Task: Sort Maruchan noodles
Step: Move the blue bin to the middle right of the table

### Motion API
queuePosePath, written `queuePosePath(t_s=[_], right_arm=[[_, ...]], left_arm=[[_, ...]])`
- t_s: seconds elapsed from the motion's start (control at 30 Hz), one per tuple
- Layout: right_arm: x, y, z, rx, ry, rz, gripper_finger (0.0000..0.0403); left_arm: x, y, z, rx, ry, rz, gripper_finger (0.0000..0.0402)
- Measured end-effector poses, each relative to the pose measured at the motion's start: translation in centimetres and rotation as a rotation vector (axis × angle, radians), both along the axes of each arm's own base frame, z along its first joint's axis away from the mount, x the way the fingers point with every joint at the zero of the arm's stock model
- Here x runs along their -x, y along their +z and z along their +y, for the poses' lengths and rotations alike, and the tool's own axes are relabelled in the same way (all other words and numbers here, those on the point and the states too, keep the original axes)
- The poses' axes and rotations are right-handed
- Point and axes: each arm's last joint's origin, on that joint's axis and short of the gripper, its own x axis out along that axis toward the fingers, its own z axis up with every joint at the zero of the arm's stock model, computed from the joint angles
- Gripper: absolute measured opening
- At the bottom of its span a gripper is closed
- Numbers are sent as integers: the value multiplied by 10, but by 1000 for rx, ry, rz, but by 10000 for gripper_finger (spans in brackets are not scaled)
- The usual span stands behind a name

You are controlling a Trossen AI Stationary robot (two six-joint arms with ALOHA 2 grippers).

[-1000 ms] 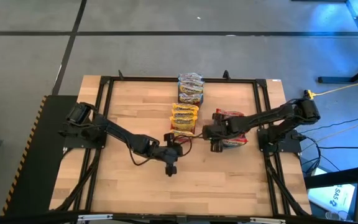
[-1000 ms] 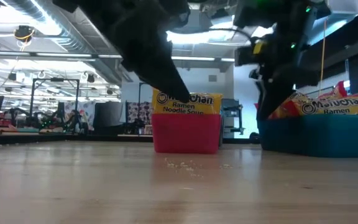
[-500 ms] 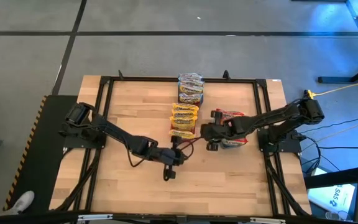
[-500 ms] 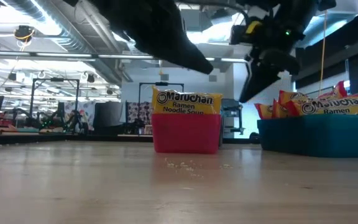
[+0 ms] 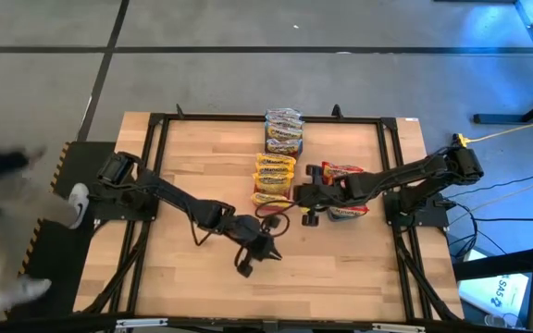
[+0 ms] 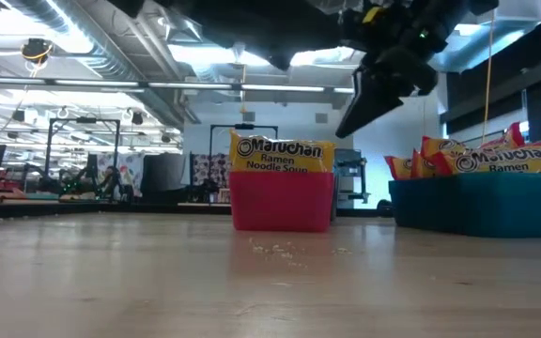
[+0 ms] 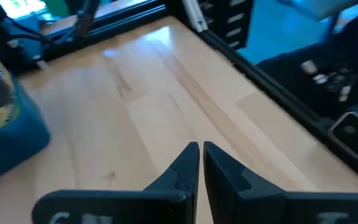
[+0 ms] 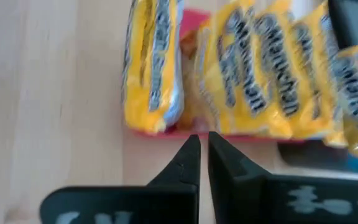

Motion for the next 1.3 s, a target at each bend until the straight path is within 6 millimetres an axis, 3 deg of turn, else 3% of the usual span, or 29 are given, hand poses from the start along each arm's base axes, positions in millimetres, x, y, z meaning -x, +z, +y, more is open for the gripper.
queuePosePath(t_s=[0.2,0.37,0.47,0.53,0.67,1.0,1.3], right_arm=[[-1,13,-3,100,-37,-75,1],[18,38,-7,150,-77,-38,1],[32,43,-11,85,-79,2,1],[36,43,-14,14,-85,35,1],[31,34,-29,-60,-108,56,1],[23,-25,-76,-139,-205,222,1],[35,-34,-85,-74,-307,366,1]], left_arm=[[4,-8,3,76,-10,146,16],[18,-13,11,29,225,309,16],[31,-15,13,-36,366,393,16],[31,-13,11,-53,425,360,16],[32,-12,9,-87,483,317,16],[29,-14,9,-83,489,302,16],[29,-14,9,-85,488,293,16]])
